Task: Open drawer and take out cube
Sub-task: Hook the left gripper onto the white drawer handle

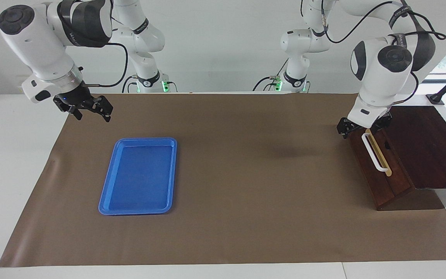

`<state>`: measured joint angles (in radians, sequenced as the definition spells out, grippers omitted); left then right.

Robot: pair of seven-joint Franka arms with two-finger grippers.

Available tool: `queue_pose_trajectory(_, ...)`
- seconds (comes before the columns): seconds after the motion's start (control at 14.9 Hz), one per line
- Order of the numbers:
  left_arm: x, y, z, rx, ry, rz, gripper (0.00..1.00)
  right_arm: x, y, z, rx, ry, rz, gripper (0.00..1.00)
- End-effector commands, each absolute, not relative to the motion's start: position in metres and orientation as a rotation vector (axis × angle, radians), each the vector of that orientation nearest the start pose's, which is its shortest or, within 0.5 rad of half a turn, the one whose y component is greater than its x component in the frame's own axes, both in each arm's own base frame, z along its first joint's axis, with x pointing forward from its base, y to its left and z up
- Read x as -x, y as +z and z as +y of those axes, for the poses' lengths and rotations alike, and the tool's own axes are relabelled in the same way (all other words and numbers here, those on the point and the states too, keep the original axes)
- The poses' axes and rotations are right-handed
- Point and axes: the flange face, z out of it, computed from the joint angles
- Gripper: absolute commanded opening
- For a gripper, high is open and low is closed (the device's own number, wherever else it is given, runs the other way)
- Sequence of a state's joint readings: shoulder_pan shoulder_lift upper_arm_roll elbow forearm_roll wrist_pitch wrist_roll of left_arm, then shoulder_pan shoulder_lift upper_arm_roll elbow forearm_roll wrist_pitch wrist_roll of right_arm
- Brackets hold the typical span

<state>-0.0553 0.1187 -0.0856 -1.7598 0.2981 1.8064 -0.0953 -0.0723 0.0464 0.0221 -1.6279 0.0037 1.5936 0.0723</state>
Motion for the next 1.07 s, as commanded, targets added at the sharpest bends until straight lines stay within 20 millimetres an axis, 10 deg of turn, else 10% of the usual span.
queue_pose_trajectory(0.0,-0.597,0.466,-0.067,2.767,0.029,0.251,1.0,-0.562,0.576,-0.04,3.128,0.099,0.252,1.0)
queue_pose_trajectory(1.01,-0.595,0.406,-0.017,2.721,-0.066,0.295,1.0,-0.561,0.574,-0.038,3.122,0.104,0.334,1.0)
